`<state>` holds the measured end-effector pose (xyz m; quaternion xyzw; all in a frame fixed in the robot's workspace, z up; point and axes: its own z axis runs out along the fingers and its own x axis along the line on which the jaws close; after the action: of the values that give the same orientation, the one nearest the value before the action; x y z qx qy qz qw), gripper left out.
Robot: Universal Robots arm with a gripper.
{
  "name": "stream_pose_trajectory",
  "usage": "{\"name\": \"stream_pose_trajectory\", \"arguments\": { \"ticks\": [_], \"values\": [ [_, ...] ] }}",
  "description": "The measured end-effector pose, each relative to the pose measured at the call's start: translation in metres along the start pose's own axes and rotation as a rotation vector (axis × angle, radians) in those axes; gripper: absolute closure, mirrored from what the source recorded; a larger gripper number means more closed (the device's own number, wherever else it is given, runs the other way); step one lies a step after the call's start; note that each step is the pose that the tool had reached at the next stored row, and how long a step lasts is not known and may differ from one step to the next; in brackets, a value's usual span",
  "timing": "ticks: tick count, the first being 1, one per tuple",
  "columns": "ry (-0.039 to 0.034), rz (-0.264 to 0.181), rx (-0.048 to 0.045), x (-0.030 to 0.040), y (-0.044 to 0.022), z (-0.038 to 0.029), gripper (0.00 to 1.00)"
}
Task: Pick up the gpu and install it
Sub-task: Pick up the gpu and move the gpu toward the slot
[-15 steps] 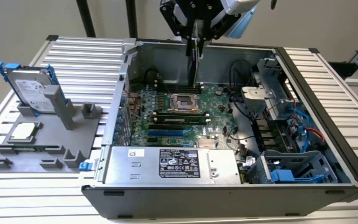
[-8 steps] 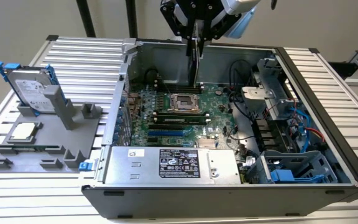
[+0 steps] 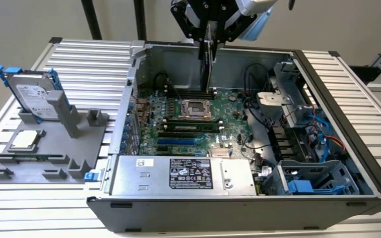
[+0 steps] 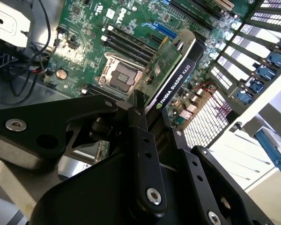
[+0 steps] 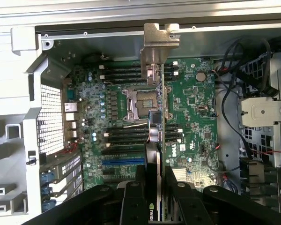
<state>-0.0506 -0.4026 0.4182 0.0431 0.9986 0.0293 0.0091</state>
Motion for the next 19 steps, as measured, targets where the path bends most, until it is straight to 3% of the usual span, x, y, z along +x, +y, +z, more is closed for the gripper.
{"name": "stream_pose_trajectory", "arguments": {
  "ticks": [9, 19],
  "values": [
    [0.0002, -0.004, -0.0001, -0.0001, 0.0000, 0.0000, 1.00],
    [0.0026, -0.045, -0.0008, -0.0001, 0.0000, 0.0001, 1.00]
  ]
}}
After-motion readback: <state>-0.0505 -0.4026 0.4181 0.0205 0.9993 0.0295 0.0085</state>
